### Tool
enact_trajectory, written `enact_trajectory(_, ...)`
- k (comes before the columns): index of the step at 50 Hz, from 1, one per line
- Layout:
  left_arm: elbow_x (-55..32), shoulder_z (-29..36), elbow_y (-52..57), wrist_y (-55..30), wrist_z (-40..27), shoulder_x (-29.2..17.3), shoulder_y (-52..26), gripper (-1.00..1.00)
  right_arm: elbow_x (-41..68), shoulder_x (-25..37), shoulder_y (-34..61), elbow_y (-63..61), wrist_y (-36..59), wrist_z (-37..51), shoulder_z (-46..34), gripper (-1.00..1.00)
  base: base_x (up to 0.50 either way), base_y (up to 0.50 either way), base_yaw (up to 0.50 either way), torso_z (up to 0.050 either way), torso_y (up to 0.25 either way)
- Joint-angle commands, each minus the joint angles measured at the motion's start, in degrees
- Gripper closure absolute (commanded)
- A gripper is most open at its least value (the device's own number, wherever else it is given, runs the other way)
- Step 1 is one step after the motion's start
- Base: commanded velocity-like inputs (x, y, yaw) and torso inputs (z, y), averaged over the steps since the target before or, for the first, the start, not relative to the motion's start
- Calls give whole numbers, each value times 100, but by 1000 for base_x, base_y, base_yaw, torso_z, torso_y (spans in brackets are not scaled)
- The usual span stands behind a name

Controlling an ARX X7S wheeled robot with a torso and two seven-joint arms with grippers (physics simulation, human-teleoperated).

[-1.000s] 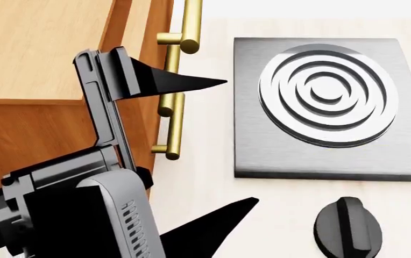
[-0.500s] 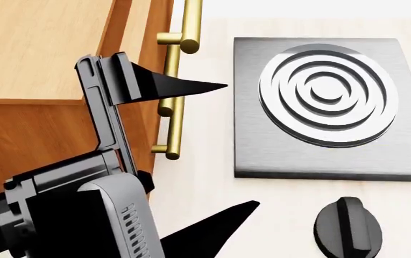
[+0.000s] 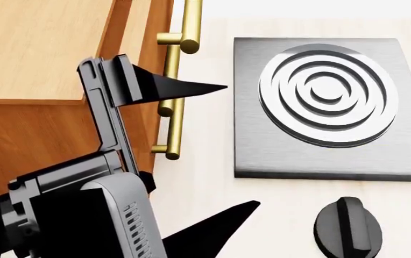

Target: Pick the akita bowl on the wooden cabinet and place it on the plate.

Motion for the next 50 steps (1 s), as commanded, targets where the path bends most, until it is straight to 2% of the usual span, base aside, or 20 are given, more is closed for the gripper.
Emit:
enact_trajectory(1, 40, 18, -24, 33, -1, -4, 61, -100, 36, 201, 350, 17, 44, 145, 155, 100, 0, 0, 0, 0, 0)
enact_trajectory(23, 91, 32, -60, 79, -10, -2, 149, -100, -117, -17, 690, 944, -178, 109, 336, 100, 0, 0, 0, 0, 0)
enact_trajectory(50, 95, -4, -62, 77, -30, -8, 149, -100, 141, -300, 293, 1196, -690, -64, 1049, 100, 0, 0, 0, 0, 0)
